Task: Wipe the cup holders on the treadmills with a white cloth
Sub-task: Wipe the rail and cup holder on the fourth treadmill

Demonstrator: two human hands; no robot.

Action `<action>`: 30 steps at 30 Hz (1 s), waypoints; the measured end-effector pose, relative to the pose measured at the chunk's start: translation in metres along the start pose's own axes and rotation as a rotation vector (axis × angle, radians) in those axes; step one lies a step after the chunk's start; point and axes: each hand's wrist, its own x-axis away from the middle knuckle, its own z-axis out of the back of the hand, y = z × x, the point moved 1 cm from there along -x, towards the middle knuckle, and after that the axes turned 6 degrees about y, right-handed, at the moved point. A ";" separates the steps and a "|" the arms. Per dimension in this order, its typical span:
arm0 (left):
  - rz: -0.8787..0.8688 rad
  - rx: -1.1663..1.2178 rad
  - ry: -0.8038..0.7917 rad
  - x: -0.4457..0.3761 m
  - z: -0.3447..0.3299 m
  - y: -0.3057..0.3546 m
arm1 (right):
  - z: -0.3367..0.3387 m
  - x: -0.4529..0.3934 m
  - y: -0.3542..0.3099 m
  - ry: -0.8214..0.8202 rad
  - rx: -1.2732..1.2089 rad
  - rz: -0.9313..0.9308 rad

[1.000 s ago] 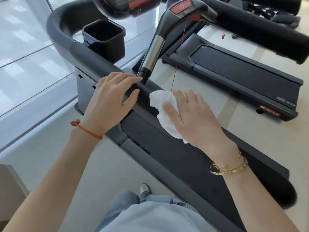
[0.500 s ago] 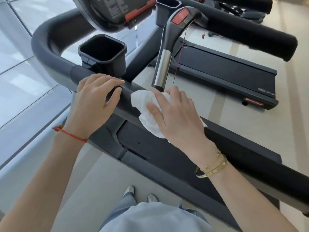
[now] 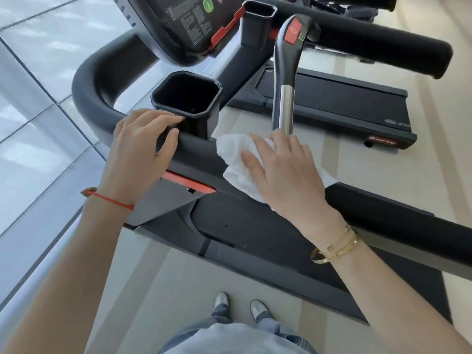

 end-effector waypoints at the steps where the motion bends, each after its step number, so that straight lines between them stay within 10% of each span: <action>1: 0.002 0.005 -0.013 -0.002 0.000 -0.006 | -0.006 -0.009 -0.014 0.010 0.002 0.008; 30: -0.107 0.131 -0.036 -0.002 -0.021 0.010 | -0.015 -0.006 -0.039 0.115 0.066 -0.113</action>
